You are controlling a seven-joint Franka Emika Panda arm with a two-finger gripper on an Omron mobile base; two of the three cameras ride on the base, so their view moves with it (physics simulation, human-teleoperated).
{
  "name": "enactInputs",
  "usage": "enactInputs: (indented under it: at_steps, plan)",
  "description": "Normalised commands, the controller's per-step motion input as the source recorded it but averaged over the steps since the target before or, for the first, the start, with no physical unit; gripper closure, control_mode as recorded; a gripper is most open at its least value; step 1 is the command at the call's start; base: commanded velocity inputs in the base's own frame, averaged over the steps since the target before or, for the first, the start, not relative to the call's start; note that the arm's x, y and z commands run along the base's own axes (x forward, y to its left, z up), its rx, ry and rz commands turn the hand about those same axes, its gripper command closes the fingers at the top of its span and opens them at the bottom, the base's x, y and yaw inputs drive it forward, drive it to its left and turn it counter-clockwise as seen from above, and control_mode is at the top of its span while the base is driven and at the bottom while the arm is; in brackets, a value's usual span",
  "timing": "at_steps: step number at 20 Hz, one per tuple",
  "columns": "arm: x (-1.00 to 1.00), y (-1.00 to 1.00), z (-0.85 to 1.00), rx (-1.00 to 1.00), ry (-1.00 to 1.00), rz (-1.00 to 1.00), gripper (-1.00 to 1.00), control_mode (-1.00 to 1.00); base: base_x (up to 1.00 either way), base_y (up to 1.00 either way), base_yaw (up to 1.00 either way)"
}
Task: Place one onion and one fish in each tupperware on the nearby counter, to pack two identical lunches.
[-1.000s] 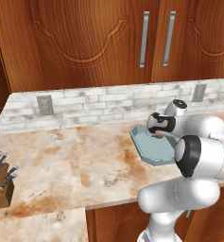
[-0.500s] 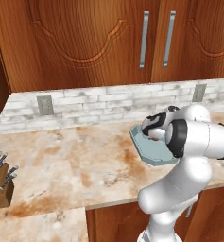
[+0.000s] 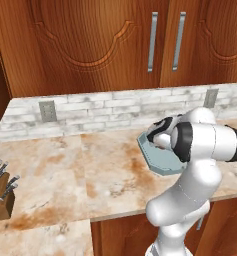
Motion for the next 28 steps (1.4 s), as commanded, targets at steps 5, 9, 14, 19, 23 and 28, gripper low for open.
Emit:
enactInputs:
  at_steps: [5,9,14,19,23,28]
  plan:
    - [0.00,0.01,0.97,-0.01,0.01,-0.02,-1.00,-1.00,0.00,0.00,0.00]
    - [-0.72,0.05,0.54,-0.05,0.09,0.00,-1.00,-1.00,0.00,0.00,0.00]
    - [-1.00,0.41,0.57,-0.08,-0.13,0.00,-1.00,-1.00,0.00,0.00,0.00]
    - [-1.00,0.56,0.84,-0.12,-0.38,0.00,-1.00,-1.00,0.00,0.00,0.00]
    - [-1.00,0.34,0.71,-0.10,-0.43,0.05,-1.00,-1.00,0.00,0.00,0.00]
    - [-1.00,0.04,0.99,-0.06,-0.36,0.12,-1.00,-1.00,0.00,0.00,0.00]
